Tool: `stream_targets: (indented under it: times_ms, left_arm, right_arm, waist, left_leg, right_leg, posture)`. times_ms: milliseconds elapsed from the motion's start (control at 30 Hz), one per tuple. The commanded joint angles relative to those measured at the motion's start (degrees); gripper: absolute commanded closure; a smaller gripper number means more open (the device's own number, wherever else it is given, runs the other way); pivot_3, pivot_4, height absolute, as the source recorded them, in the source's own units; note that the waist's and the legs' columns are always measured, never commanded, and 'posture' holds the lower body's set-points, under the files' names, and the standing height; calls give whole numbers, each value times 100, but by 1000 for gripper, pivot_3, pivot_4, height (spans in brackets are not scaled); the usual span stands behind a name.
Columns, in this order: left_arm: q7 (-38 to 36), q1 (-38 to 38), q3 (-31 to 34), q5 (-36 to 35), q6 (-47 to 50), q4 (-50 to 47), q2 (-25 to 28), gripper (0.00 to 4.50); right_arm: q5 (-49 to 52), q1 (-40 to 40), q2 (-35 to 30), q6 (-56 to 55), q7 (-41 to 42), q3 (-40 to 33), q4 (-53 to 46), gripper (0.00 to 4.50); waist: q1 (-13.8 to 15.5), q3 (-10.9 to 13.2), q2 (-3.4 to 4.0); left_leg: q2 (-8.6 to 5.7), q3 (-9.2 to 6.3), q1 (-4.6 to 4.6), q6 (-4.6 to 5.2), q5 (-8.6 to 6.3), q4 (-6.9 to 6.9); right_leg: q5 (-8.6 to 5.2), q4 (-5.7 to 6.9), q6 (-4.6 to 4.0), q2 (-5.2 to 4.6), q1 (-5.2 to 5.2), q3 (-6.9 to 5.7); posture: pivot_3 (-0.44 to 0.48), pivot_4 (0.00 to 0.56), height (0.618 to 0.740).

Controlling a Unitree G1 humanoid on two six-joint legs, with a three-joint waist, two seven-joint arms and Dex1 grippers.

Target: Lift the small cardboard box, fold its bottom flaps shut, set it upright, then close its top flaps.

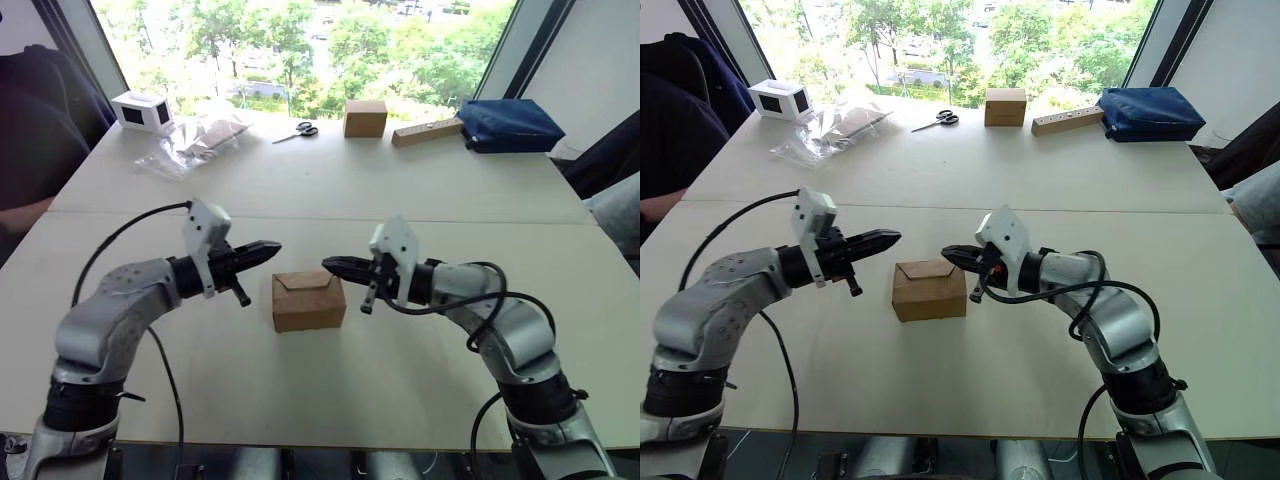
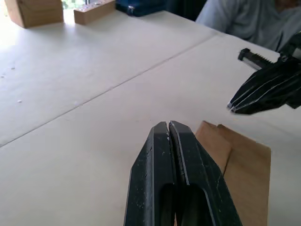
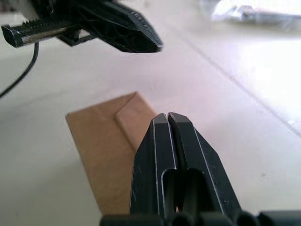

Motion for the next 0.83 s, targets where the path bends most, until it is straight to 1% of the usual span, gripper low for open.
stream_targets:
  times_ms: [33, 133, 200, 300, 333, 400, 433, 500, 600, 700, 767, 833]
  left_arm:
    - [114, 374, 566, -703, 640, -603, 292, 4477]
    - [202, 680, 828, -1169, 1010, -921, 473, 4477]
    - [283, 1039, 1078, -1493, 1262, -1160, 605, 4477]
    - [-7, 1893, 1430, -1759, 1416, -1438, 925, 4477]
    - [-289, 2342, 1450, -1563, 1288, -1488, 1147, 4477]
    - [-782, 3020, 1453, -1194, 901, -1539, 1485, 4477]
    - [-949, 3270, 1507, -1168, 816, -1525, 1581, 4477]
    - [-1040, 3424, 1597, -1239, 734, -1434, 1604, 4477]
    - [-1209, 3649, 1460, -953, 409, -1410, 1665, 4477]
    - [-1311, 3876, 1352, -838, 215, -1481, 1628, 4477]
    - [-1272, 3895, 1326, -851, 190, -1468, 1597, 4477]
    - [-1130, 3791, 1337, -1026, 352, -1411, 1540, 4477]
  right_arm:
    - [722, 310, -123, 321, -85, -693, -699, 4500]
    - [1143, 679, -368, 636, -65, -998, -1058, 4500]
    - [1456, 1134, -590, 866, -40, -1277, -1291, 4500]
    - [1831, 1954, -932, 1089, 57, -1703, -1573, 4500]
    - [1834, 2300, -1122, 1089, 176, -1766, -1681, 4500]
    - [1835, 2715, -1349, 1052, 259, -1801, -1805, 4500]
    - [1821, 2927, -1470, 1007, 324, -1798, -1848, 4500]
    - [1750, 3168, -1617, 909, 377, -1744, -1859, 4500]
    - [1612, 3345, -1713, 728, 393, -1628, -1775, 4500]
    - [1534, 3372, -1747, 588, 378, -1540, -1700, 4500]
    - [1523, 3388, -1750, 531, 367, -1516, -1656, 4500]
    - [1495, 3408, -1762, 475, 364, -1478, -1624, 4500]
  waist:
    - [1, 0, 0]
    - [15, 0, 0]
    - [16, 0, 0]
    - [9, 0, 0]
    - [7, 0, 1]
    - [-4, 0, 3]
    - [-4, 0, 3]
    - [10, 0, 4]
    - [38, -3, 7]
    - [23, -4, 6]
    - [17, -4, 6]
    - [19, -4, 6]
  left_leg:
    - [0, 0, 0, 0, 0, 0]
    - [2, -1, -1, 0, 0, -2]
    - [1, -1, 2, -1, 0, 0]
    - [2, 0, 18, 0, -3, -3]
    - [4, 1, 20, 0, -3, -5]
    - [6, 5, 29, -1, -3, -12]
    - [7, 11, 42, -1, -4, -21]
    - [12, 14, 55, -3, -4, -26]
    - [18, 1, 61, -8, -6, -29]
    - [18, 8, 60, -8, -7, -47]
    - [16, 13, 58, -6, -6, -62]
    - [16, 13, 58, -6, -5, -71]
  right_leg:
    - [0, 0, 0, 0, 0, 0]
    - [-1, -1, -1, -3, 0, 0]
    - [-5, -1, -9, -7, 4, 1]
    - [-11, -4, -20, -10, 17, 3]
    - [-12, -6, -22, -13, 17, 3]
    - [-16, -9, -28, -13, 20, 6]
    - [-28, -13, -49, -13, 27, 7]
    - [-33, -21, -56, -10, 37, 6]
    - [-33, -47, -58, -12, 29, 0]
    - [-28, -70, -64, -14, 41, 0]
    - [-27, -79, -65, -16, 48, 3]
    - [-27, -83, -65, -16, 47, 3]
  posture:
    - [0, 150, 740]
    - [0, 150, 740]
    - [0, 150, 740]
    - [0, 150, 740]
    - [0, 150, 740]
    - [0, 150, 740]
    - [0, 150, 740]
    - [0, 150, 740]
    - [0, 150, 740]
    - [0, 150, 740]
    - [0, 150, 740]
    - [0, 150, 740]
